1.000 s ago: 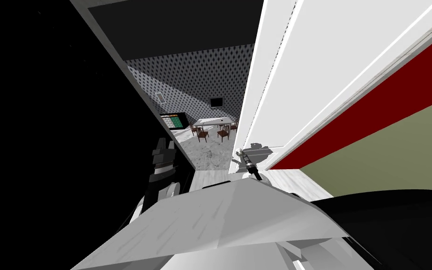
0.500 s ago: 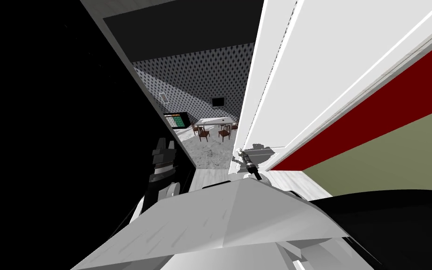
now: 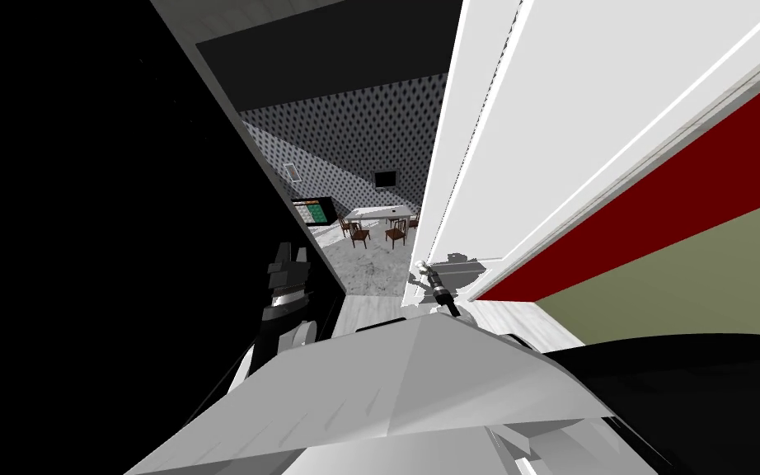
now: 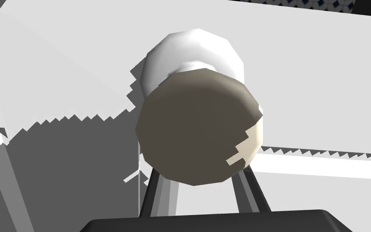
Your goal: Pull the door open
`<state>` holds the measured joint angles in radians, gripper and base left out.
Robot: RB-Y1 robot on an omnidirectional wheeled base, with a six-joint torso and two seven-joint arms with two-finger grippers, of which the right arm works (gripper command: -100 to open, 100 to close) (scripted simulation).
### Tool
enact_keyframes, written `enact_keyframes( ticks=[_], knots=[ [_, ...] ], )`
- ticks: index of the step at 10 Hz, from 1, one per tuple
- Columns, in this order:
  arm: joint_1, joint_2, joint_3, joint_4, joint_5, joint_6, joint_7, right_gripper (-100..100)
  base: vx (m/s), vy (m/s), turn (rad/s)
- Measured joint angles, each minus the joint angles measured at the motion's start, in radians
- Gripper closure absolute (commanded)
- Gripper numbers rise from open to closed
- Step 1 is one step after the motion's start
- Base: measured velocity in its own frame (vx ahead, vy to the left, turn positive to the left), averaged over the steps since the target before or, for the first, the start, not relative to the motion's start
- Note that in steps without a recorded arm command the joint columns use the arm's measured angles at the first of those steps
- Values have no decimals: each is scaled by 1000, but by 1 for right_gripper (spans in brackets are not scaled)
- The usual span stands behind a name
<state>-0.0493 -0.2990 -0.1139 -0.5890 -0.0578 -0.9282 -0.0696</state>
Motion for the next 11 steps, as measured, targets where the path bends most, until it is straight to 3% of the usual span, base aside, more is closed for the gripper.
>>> enact_keyframes(
  ticks=[1,3,4,5,8,11],
  knots=[
    [-9,-2,3,19,-7,-9,-18,100,-16,-11,4],
    [-4,4,3,3,-9,1,-18,100,-1,-2,-5],
    [12,7,3,-25,-9,11,-17,100,-27,-9,65],
    [3,4,7,-6,-20,5,-36,100,-37,-13,59],
    [12,0,22,-37,-57,31,-107,100,-60,-29,72],
    [17,2,36,-37,-85,34,-173,100,-47,-21,64]
  ],
)
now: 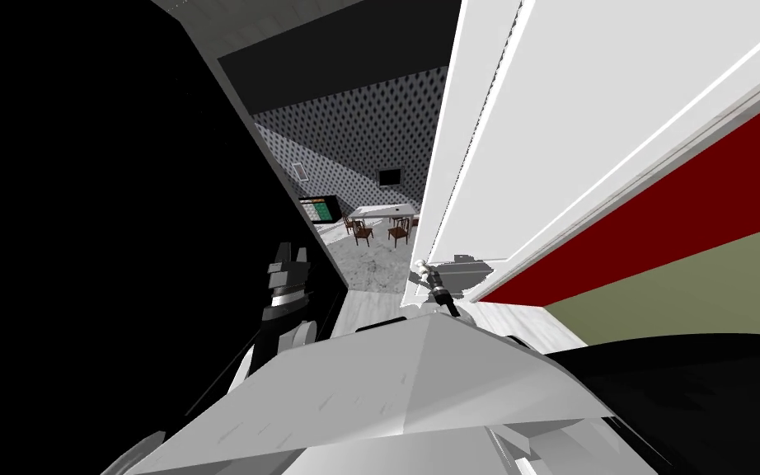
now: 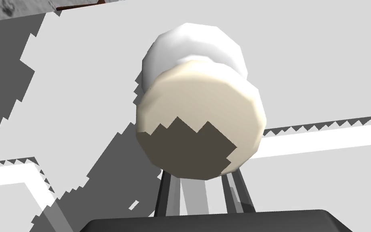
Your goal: Pull the door open
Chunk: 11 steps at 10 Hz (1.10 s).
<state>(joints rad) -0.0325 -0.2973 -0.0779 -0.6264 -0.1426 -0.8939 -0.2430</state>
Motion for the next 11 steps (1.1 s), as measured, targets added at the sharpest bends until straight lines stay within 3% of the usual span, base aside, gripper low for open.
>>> enact_keyframes(
  ticks=[1,4,6,8,11],
  knots=[
    [-4,-3,6,5,-13,3,-26,100,-41,-13,41],
    [-42,-10,13,85,-21,-37,-65,100,-1,5,-3],
    [-32,-5,10,80,-23,-31,-58,100,5,-4,1],
    [4,-3,11,6,-23,5,-54,100,-15,-6,44],
    [-13,-8,26,19,-59,3,-126,100,-64,-25,78]
  ],
)
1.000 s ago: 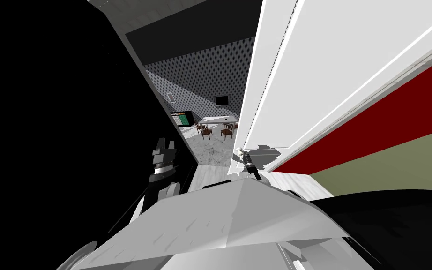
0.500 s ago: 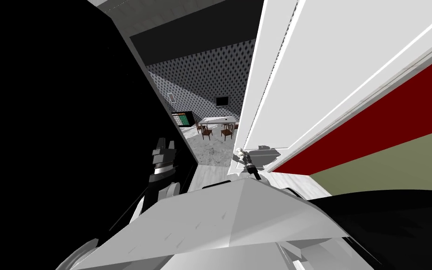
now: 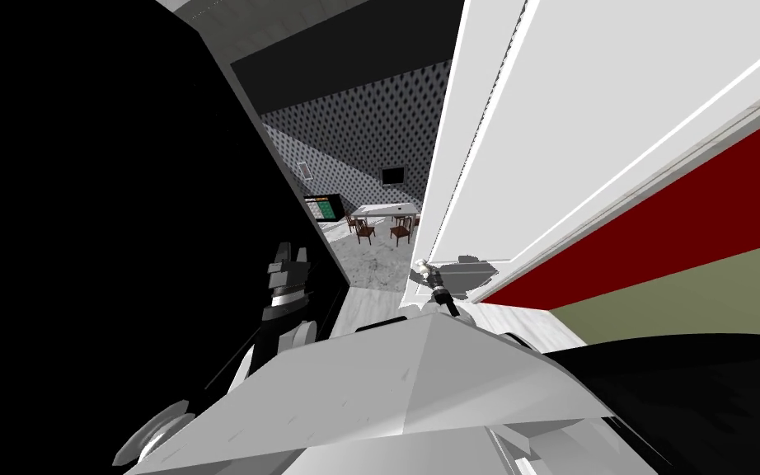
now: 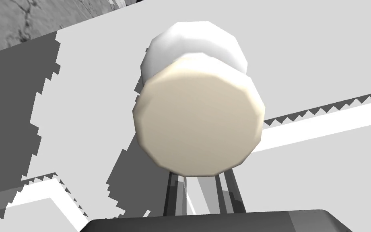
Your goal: Pull the door open
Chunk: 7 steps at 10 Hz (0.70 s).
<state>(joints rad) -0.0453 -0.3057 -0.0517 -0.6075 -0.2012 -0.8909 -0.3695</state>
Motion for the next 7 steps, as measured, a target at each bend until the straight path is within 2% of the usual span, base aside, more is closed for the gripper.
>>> enact_keyframes(
  ticks=[1,2,3,4,7],
  knots=[
    [1,2,4,-3,-13,3,-25,100,-40,-17,39],
    [-11,1,8,15,-20,-2,-45,100,-36,-13,63],
    [9,3,14,-9,-32,7,-69,100,-67,-30,98],
    [11,5,21,-17,-49,15,-95,-100,-55,-41,16],
    [10,10,36,-25,-78,19,-163,-100,-60,19,21]
  ],
)
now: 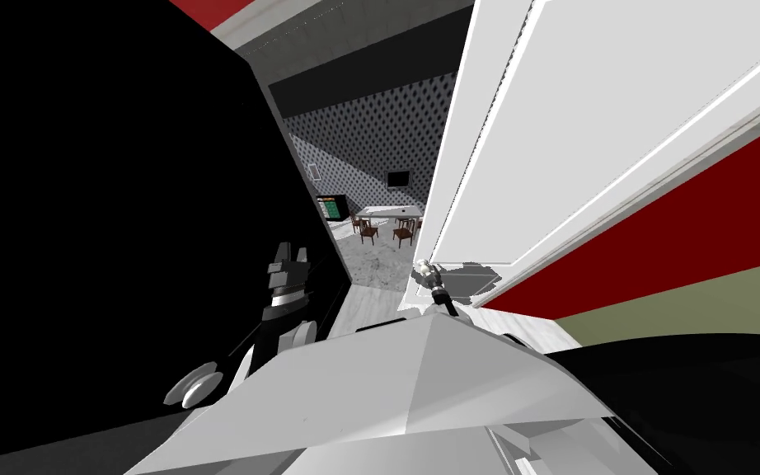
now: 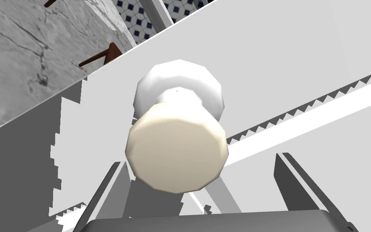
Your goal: Pull the door open
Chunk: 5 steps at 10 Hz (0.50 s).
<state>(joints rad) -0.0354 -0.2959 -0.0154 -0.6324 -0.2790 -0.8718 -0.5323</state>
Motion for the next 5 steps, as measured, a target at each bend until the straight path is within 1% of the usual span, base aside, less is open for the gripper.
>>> enact_keyframes(
  ticks=[2,5],
  knots=[
    [-4,5,13,-4,-23,4,-56,-100,-49,5,12],
    [-6,11,28,-12,-51,9,-128,-100,-47,-13,17]
  ],
)
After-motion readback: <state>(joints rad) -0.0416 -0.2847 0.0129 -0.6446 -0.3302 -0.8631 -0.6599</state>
